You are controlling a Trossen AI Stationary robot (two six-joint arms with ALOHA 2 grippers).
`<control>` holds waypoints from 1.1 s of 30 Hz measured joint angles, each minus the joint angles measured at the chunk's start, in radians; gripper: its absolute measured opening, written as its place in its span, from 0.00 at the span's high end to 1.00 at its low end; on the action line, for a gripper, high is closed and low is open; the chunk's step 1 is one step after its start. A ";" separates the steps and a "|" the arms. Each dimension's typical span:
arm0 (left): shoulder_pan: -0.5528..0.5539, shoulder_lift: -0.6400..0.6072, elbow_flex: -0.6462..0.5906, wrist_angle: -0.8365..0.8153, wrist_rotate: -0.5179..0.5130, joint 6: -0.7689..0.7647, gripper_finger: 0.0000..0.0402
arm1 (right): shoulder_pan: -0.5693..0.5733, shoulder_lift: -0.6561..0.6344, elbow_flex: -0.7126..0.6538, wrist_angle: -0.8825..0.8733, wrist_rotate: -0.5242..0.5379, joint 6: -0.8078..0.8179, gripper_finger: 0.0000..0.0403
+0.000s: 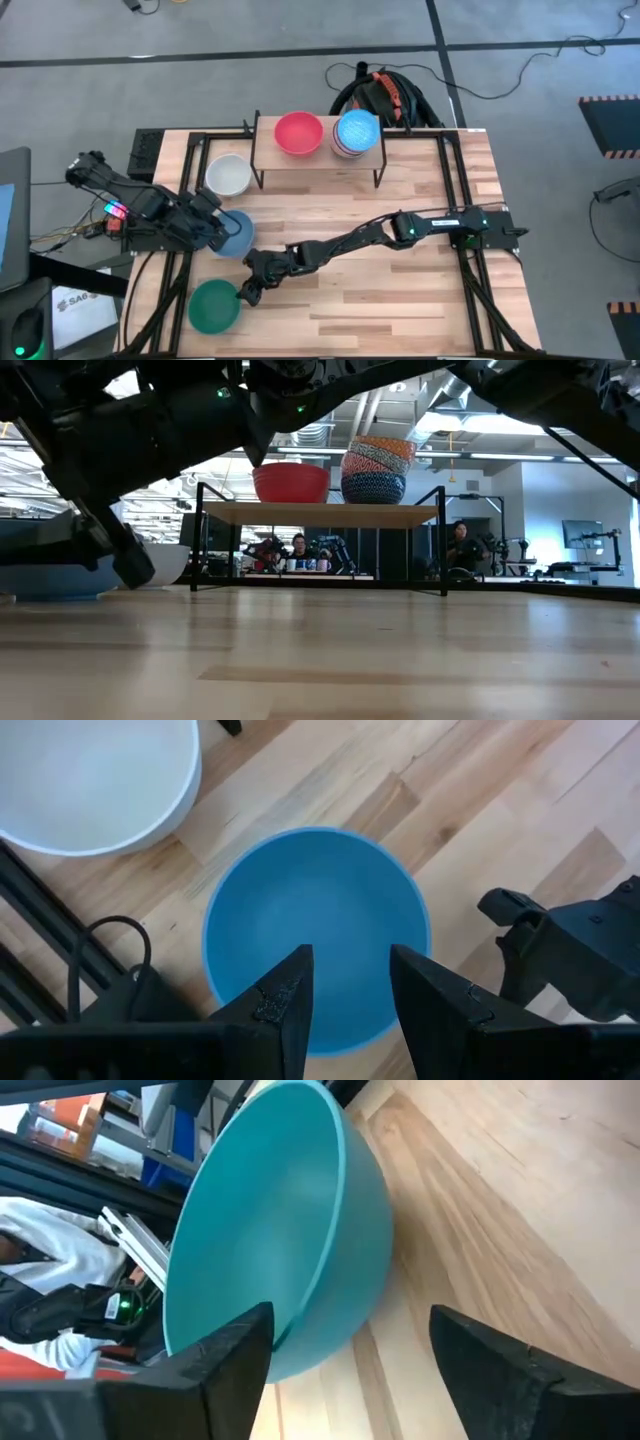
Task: Place and stack bowls onto a shelf
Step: Stack the green bowl on top of the red bowl on the shelf
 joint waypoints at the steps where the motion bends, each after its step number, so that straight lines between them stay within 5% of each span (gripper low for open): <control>1: 0.000 0.003 0.000 0.000 0.003 -0.003 0.70 | 0.000 0.000 0.000 -0.001 0.001 0.001 0.27; 16: 0.000 0.005 0.000 -0.002 0.028 -0.046 0.70 | -0.003 0.001 0.001 -0.125 0.052 -0.006 0.39; 33: 0.000 0.005 0.000 -0.002 0.043 -0.086 0.70 | -0.023 0.020 0.001 -0.046 0.000 -0.050 0.89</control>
